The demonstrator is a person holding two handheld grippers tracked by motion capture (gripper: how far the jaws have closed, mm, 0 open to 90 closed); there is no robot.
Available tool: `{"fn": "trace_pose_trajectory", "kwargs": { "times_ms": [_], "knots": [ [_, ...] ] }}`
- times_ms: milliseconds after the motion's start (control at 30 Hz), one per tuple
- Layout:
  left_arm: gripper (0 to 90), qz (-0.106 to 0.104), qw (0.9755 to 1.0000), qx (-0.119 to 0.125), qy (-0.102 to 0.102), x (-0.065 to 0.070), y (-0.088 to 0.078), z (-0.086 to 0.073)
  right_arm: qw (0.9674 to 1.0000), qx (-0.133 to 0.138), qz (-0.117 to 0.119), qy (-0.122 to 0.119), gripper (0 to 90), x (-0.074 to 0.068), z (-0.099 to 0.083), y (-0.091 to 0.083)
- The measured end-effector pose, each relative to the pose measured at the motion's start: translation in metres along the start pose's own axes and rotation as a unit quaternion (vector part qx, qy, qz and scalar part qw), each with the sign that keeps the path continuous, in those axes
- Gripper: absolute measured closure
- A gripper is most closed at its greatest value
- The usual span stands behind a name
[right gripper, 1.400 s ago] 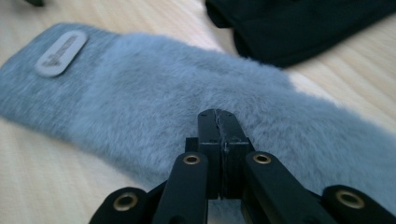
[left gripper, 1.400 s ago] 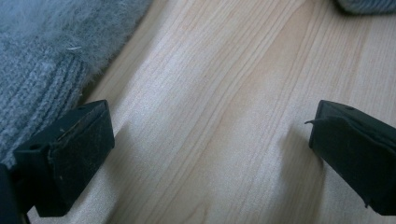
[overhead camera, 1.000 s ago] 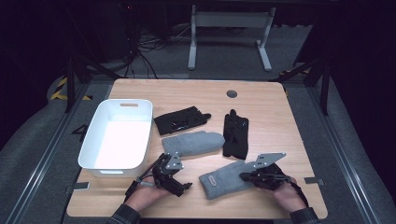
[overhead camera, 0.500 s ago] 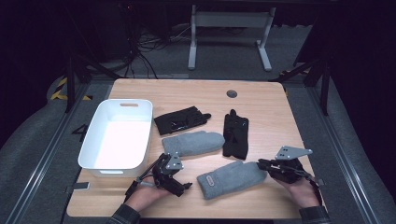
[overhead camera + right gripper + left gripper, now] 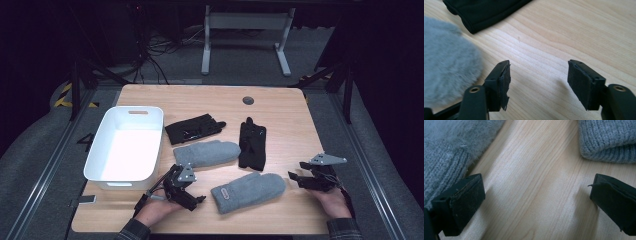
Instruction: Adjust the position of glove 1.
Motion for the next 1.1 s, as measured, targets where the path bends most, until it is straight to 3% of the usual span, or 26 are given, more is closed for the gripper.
{"fn": "trace_pose_trajectory", "kwargs": {
  "times_ms": [233,300,433,567,700,800,967,1100],
  "knots": [
    [3.0,-0.002,1.0000,-0.007,0.003,0.000,-0.003,0.001,0.9999,-0.003,-0.015,0.003,30.3,0.003,-0.006,0.005],
    [8.3,0.000,0.9999,-0.012,0.000,0.000,-0.005,0.002,0.9999,0.001,-0.014,0.008,30.1,0.004,-0.007,0.004],
    [19.7,0.023,0.9997,-0.010,0.004,0.000,-0.013,0.006,0.9998,0.010,-0.017,0.008,25.9,0.005,-0.009,0.005],
    [45.3,0.025,0.9996,0.007,-0.010,-0.002,-0.024,0.014,0.9998,0.013,-0.016,0.008,24.9,0.004,-0.009,0.006],
    [71.0,0.030,0.9991,0.008,-0.028,-0.006,-0.027,0.025,0.9998,0.013,-0.015,0.008,24.8,0.004,-0.009,0.006],
    [88.3,0.042,0.9987,0.001,-0.028,-0.008,-0.027,0.035,0.9998,0.013,-0.015,0.008,24.8,0.004,-0.009,0.006],
    [89.8,0.065,0.9970,-0.002,-0.042,-0.016,-0.025,0.052,0.9998,0.013,-0.016,0.008,24.8,0.004,-0.009,0.006],
    [89.8,0.094,0.9937,-0.006,-0.059,-0.026,-0.020,0.060,0.9998,0.013,-0.015,0.008,24.8,0.004,-0.009,0.006]
  ]
}}
Point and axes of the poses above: each handheld gripper's, and its own axes: y roughly forward along the jaws, z roughly out of its top, x roughly to its right, the point moved 1 cm from there along y, roughly forward along the jaws, and after that the axes turned 5 degrees about x, right-handed, at the moved point
